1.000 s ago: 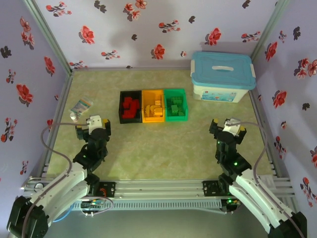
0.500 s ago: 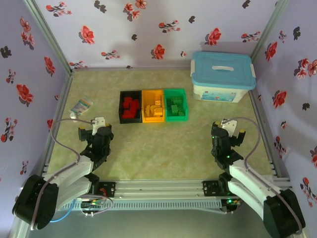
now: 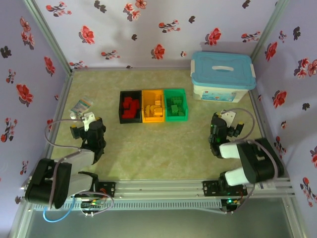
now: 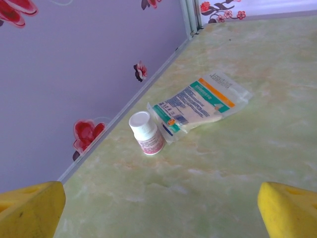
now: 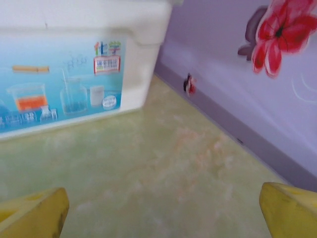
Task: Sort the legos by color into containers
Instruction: Reset both arms
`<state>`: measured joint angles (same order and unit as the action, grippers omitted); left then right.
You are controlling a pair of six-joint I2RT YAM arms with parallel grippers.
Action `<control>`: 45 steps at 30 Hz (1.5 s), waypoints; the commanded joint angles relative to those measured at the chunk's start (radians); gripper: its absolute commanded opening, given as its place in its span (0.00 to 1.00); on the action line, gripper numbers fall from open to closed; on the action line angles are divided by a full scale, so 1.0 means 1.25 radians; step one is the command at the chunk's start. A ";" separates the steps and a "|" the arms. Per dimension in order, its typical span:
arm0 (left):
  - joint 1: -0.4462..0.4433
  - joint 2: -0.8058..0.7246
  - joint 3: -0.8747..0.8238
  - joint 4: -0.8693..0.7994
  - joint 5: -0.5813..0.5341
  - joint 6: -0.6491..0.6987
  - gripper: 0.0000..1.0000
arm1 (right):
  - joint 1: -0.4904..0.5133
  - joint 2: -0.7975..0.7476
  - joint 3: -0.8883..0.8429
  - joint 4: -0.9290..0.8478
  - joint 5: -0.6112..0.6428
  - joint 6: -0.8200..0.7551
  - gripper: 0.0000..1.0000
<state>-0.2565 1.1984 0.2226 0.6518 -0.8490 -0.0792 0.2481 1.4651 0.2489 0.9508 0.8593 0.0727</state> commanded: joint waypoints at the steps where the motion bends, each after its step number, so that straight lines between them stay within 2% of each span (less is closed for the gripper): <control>1: 0.026 0.046 0.030 0.128 0.032 0.002 1.00 | 0.010 0.093 0.007 0.269 0.036 -0.092 0.99; 3: 0.035 0.086 0.028 0.204 0.044 0.017 1.00 | 0.023 0.050 0.033 0.135 0.021 -0.072 0.99; 6: 0.049 0.160 0.017 0.322 0.076 0.046 1.00 | 0.013 0.053 0.031 0.143 -0.003 -0.072 0.99; 7: 0.086 0.221 0.000 0.418 0.142 0.047 1.00 | 0.016 0.055 0.028 0.151 -0.008 -0.079 0.99; 8: 0.088 0.268 -0.009 0.521 0.152 0.075 1.00 | 0.019 0.059 0.025 0.161 -0.014 -0.086 0.99; 10: 0.075 0.213 0.008 0.393 0.150 0.051 1.00 | 0.024 0.065 0.019 0.179 -0.019 -0.097 0.99; 12: 0.083 0.236 -0.011 0.467 0.164 0.061 1.00 | 0.025 0.068 0.017 0.189 -0.021 -0.100 0.99; 15: 0.050 0.253 -0.035 0.525 0.186 0.104 1.00 | 0.026 0.066 -0.007 0.225 -0.039 -0.102 0.99; 18: 0.014 0.285 -0.034 0.542 0.284 0.184 1.00 | 0.027 0.075 -0.073 0.348 -0.063 -0.096 0.99; 21: 0.020 0.277 -0.047 0.544 0.304 0.176 1.00 | 0.000 0.052 -0.100 0.351 -0.095 -0.054 0.99; 24: 0.027 0.280 -0.040 0.540 0.323 0.180 1.00 | -0.006 0.079 -0.071 0.345 -0.122 -0.078 0.99; 26: 0.053 0.287 -0.037 0.535 0.368 0.167 1.00 | -0.007 0.085 -0.034 0.290 -0.156 -0.096 0.99; 27: 0.095 0.313 -0.033 0.540 0.431 0.136 1.00 | -0.021 0.067 -0.015 0.229 -0.179 -0.080 0.99; 28: 0.093 0.326 -0.003 0.516 0.402 0.139 1.00 | -0.043 0.042 0.005 0.152 -0.213 -0.054 0.99; 30: 0.124 0.284 0.061 0.325 0.413 0.092 1.00 | -0.119 0.018 0.077 -0.042 -0.330 0.020 0.99; 32: 0.157 0.287 0.124 0.229 0.434 0.059 1.00 | -0.144 0.059 0.163 -0.158 -0.380 0.029 0.99; 34: 0.187 0.282 0.129 0.213 0.467 0.022 1.00 | -0.165 0.051 0.123 -0.123 -0.401 0.056 0.99; 35: 0.187 0.279 0.129 0.209 0.467 0.022 1.00 | -0.164 0.102 0.080 0.030 -0.378 0.040 0.99; 36: 0.187 0.281 0.128 0.214 0.467 0.023 1.00 | -0.163 0.106 0.066 0.091 -0.376 0.036 0.99; 38: 0.187 0.281 0.127 0.215 0.467 0.023 1.00 | -0.163 0.053 0.113 -0.099 -0.383 0.059 0.99; 40: 0.187 0.280 0.126 0.216 0.467 0.024 1.00 | -0.160 0.098 0.078 0.047 -0.380 0.029 0.99; 43: 0.186 0.281 0.123 0.219 0.467 0.025 1.00 | -0.136 0.065 0.087 -0.026 -0.384 0.011 0.99; 45: 0.181 0.279 0.110 0.246 0.466 0.029 1.00 | -0.124 0.088 0.068 0.053 -0.367 -0.009 0.99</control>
<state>-0.0254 1.5600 0.3779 0.9405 -0.2783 -0.0284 0.0719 1.5639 0.3576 0.9356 0.3977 0.0933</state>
